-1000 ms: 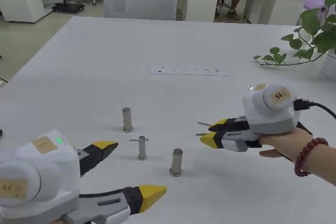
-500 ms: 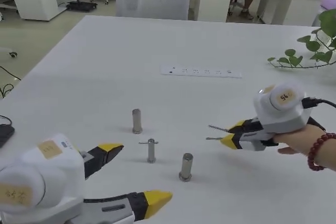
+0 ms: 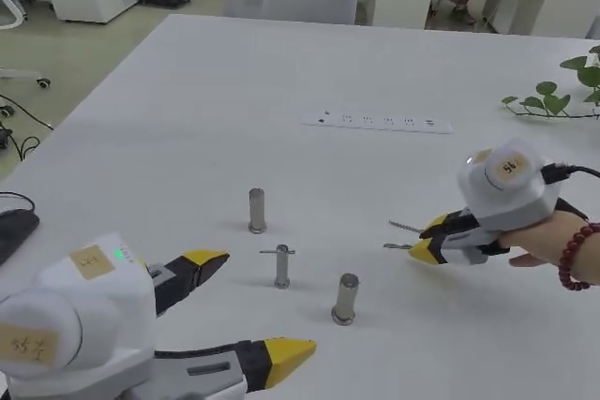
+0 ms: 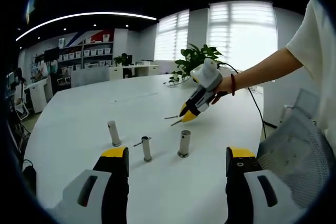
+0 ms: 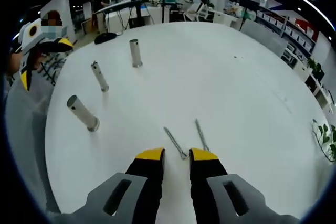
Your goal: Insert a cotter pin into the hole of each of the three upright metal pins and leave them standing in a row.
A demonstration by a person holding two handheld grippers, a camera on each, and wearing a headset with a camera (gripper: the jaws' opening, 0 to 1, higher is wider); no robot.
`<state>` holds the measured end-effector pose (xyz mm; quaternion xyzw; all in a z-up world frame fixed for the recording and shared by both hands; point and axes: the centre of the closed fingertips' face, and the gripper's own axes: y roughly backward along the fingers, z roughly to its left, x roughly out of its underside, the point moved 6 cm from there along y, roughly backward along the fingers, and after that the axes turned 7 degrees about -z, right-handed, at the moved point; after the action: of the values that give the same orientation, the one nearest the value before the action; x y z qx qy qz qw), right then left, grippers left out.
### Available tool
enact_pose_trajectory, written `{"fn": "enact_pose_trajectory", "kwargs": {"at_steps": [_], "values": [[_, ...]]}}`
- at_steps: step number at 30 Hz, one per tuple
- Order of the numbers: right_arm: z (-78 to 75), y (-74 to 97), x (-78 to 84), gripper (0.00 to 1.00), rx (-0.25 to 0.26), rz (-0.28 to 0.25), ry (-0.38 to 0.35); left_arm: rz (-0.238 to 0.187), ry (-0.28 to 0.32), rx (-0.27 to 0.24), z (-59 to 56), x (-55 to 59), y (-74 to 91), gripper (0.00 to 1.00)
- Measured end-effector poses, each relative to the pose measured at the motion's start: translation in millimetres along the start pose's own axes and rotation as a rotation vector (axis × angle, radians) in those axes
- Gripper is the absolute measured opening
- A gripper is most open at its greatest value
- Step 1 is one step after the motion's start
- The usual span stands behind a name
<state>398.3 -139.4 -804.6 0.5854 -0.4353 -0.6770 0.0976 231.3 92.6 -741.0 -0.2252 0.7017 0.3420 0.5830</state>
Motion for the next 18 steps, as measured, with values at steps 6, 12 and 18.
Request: {"fn": "enact_pose_trajectory", "kwargs": {"at_steps": [6, 12, 18], "values": [[-1.2, -4.1, 0.3, 0.17, -0.036, 0.039, 0.04, 0.009, -0.009, -0.002, 2.1, 0.9, -1.3, 0.75], [-4.6, -7.3, -1.7, 0.15, -0.058, 0.067, 0.057, 0.011, -0.008, -0.006, 4.5, 1.1, -1.2, 0.75], [-2.4, -10.0, -0.7, 0.12, -0.099, 0.11, 0.102, 0.018, -0.01, -0.006, 5.4, 2.0, -1.0, 0.74]]}}
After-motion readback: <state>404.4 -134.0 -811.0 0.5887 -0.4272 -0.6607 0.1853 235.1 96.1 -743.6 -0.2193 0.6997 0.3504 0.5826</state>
